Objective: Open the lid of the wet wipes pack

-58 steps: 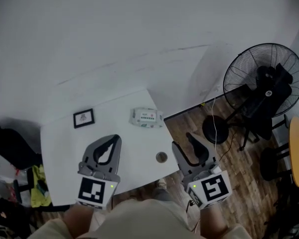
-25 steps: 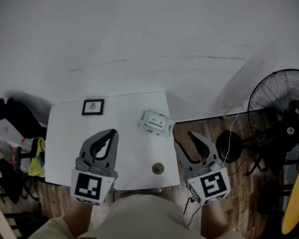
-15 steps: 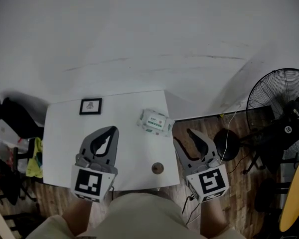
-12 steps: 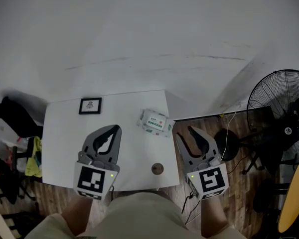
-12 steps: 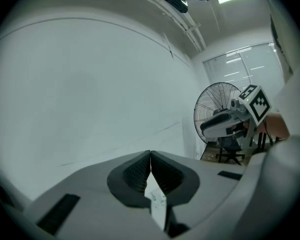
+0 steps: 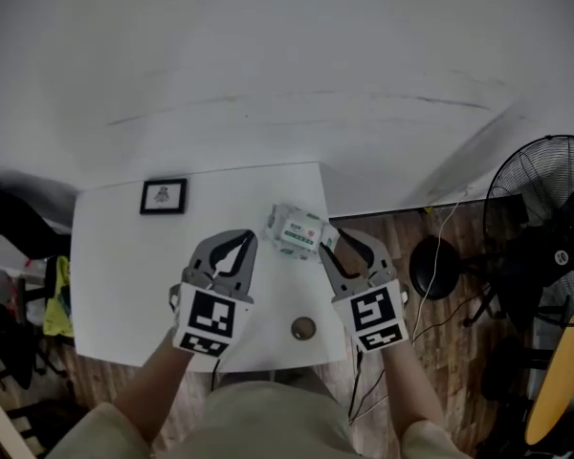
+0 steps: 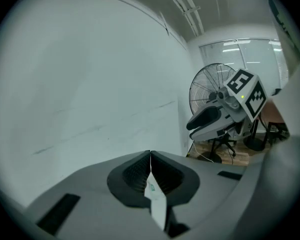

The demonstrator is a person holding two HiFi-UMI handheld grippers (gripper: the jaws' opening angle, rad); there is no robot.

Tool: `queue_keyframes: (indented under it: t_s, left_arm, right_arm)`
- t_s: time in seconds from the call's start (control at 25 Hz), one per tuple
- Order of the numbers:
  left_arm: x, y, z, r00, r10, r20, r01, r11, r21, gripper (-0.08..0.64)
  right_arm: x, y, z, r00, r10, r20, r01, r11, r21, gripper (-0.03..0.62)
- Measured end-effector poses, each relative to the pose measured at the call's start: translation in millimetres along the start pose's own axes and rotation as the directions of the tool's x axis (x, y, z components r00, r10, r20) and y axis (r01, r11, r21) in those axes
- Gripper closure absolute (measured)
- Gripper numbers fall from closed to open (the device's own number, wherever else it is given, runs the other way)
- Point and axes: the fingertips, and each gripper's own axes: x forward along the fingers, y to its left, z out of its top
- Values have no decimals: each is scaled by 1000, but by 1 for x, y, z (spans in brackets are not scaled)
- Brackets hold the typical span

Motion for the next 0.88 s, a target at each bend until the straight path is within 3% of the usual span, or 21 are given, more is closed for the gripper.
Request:
queue_keyframes:
  t_s: [0.16,0.4,0.72,0.88]
  left_arm:
    - [37,-1,-41,995,-10,-102,16,998,57,537]
    - [83,-16,-99,974,-77,-215,92,994,59,537]
    - [136,-38,-156,945,-147,-293,149,989,-16,537]
    - [157,-48,-185,925,-193,-328,181,981,-69,537]
  right_arm:
    - [46,3,-39,995,20,-99,-23,999,-33,440]
    - [94,21,-81,977,58,-206,-81,991,-105,440]
    - [145,44,-141,946,90,-313,-138,981,-134,439]
    - [163,52,-160,932,69,-356,-159,960,-231,420]
